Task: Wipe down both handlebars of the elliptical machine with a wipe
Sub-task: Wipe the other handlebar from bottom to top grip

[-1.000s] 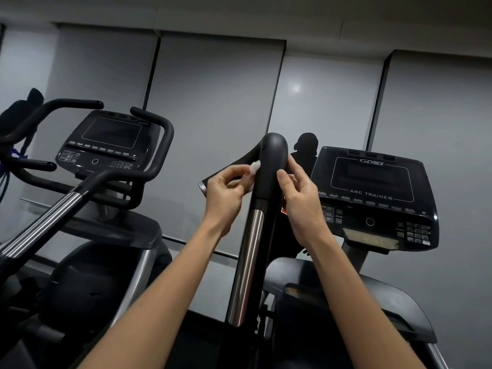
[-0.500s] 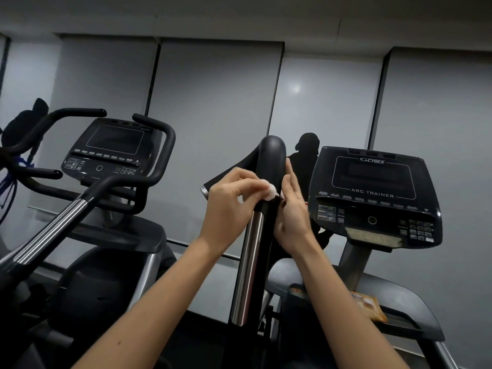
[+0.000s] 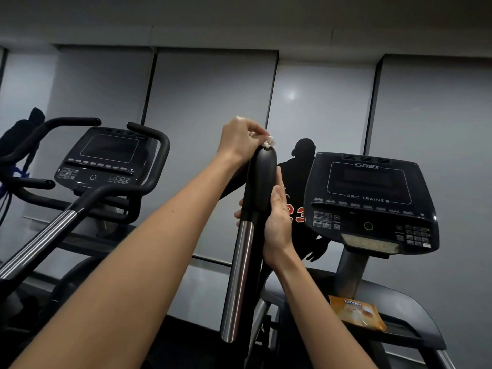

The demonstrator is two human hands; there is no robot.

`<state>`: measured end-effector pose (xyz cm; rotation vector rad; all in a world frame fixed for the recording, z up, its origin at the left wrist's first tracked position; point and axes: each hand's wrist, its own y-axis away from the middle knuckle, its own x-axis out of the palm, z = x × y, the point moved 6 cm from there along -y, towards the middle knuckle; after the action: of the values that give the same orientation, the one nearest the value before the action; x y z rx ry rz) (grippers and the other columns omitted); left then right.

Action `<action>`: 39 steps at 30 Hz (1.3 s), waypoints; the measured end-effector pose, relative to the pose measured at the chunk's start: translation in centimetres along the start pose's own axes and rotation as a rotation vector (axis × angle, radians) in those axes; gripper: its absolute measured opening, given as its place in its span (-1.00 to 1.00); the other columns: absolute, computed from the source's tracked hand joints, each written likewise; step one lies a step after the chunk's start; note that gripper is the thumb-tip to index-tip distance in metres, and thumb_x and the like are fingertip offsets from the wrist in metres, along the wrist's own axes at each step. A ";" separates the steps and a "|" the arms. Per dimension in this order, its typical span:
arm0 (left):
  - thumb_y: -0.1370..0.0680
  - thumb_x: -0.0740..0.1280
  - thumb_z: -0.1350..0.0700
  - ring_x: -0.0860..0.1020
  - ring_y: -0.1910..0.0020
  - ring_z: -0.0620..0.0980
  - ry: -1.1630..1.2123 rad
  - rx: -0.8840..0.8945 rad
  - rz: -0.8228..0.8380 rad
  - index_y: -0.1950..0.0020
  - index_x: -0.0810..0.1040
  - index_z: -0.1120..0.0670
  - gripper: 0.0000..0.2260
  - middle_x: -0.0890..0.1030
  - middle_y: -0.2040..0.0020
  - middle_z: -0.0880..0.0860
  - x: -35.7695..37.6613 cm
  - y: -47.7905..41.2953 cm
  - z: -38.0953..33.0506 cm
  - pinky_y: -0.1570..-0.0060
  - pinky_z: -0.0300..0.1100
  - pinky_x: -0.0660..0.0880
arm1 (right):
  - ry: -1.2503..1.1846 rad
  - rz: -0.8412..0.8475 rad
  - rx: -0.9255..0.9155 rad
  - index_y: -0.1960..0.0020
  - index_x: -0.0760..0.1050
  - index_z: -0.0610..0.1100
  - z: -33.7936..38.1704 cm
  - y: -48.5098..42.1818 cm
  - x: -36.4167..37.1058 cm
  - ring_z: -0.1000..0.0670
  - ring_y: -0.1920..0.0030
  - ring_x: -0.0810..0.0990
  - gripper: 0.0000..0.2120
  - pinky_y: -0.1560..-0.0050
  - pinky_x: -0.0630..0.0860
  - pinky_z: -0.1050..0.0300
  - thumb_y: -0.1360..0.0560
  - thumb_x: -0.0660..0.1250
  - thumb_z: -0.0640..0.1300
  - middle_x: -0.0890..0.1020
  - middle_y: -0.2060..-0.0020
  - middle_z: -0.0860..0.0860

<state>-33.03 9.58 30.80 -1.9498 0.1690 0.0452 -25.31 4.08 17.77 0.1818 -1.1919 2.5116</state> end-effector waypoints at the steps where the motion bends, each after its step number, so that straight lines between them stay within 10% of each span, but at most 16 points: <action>1: -0.46 0.44 0.16 0.57 0.01 -0.03 -0.028 -0.016 0.037 0.03 0.68 0.15 -0.87 0.66 0.02 0.09 0.2 -0.3 0.1 0.12 -0.40 0.34 | 0.000 0.000 0.001 -0.46 0.16 0.15 -0.1 0.0 0.0 -0.14 0.29 0.48 -0.61 0.44 0.51 0.20 -0.66 -0.10 -0.06 0.48 0.20 -0.23; 12: -0.43 0.43 0.24 0.53 0.25 -0.33 0.106 0.249 0.074 0.16 0.68 0.16 -0.96 0.57 0.22 -0.05 -2.4 8.5 -0.6 0.20 -0.51 0.38 | 0.034 -0.005 -0.019 -0.41 0.20 0.15 0.3 0.1 0.2 -0.08 0.30 0.52 -0.64 0.43 0.53 0.19 -0.66 -0.09 -0.07 0.53 0.17 -0.18; 19: -0.45 0.34 0.21 0.52 0.21 -0.12 0.022 0.354 0.029 0.17 0.68 0.16 -0.89 0.56 0.21 0.06 -1.7 14.5 0.3 0.14 -0.23 0.49 | 0.063 -0.066 -0.004 -0.26 0.35 0.30 0.1 0.4 0.2 -0.06 -0.38 0.38 -0.69 -0.43 0.25 -0.08 -0.65 -0.03 -0.01 0.38 -0.41 -0.04; 22: -0.47 0.28 0.15 0.50 0.22 -0.08 -0.032 0.371 -0.043 0.17 0.67 0.18 -0.82 0.54 0.21 0.07 -1.8 13.4 -0.2 0.15 -0.21 0.48 | 0.015 -0.058 0.003 -0.32 0.30 0.22 0.2 0.4 0.0 -0.04 -0.27 0.48 -0.66 -0.35 0.36 0.01 -0.66 -0.08 -0.07 0.43 -0.36 -0.12; 27: -0.44 0.38 0.32 0.52 0.26 -0.04 -0.042 0.297 -0.109 0.19 0.66 0.24 -0.93 0.55 0.21 0.14 -1.7 7.6 -1.5 0.17 -0.34 0.43 | 0.008 0.000 -0.018 -0.42 0.20 0.15 0.7 0.5 0.4 -0.04 0.26 0.55 -0.63 0.35 0.57 0.13 -0.66 -0.10 -0.08 0.61 0.16 -0.02; 31: -0.46 0.40 0.29 0.48 0.21 -0.06 0.002 0.176 -0.077 0.10 0.67 0.25 -0.93 0.57 0.12 0.15 -1.0 3.3 -2.0 0.19 -0.57 0.32 | 0.035 0.006 0.006 -0.44 0.20 0.14 0.7 0.7 0.6 -0.15 0.25 0.47 -0.62 0.41 0.53 0.14 -0.65 -0.07 -0.04 0.48 0.16 -0.21; 39: -0.45 0.46 0.09 0.50 0.35 -0.13 0.371 -0.369 -0.071 0.08 0.67 0.18 -0.84 0.64 0.23 0.05 2.6 -0.5 5.1 0.38 -0.42 0.41 | 0.219 -0.090 -0.016 -0.26 0.32 0.09 1.9 -1.3 -0.3 -0.28 0.21 0.57 -0.70 0.24 0.59 -0.11 -0.64 -0.07 0.09 0.53 0.14 -0.24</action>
<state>-30.15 14.24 29.03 -2.3178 0.3562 -0.3574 -24.65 3.28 19.88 -0.0430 -1.0906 2.3723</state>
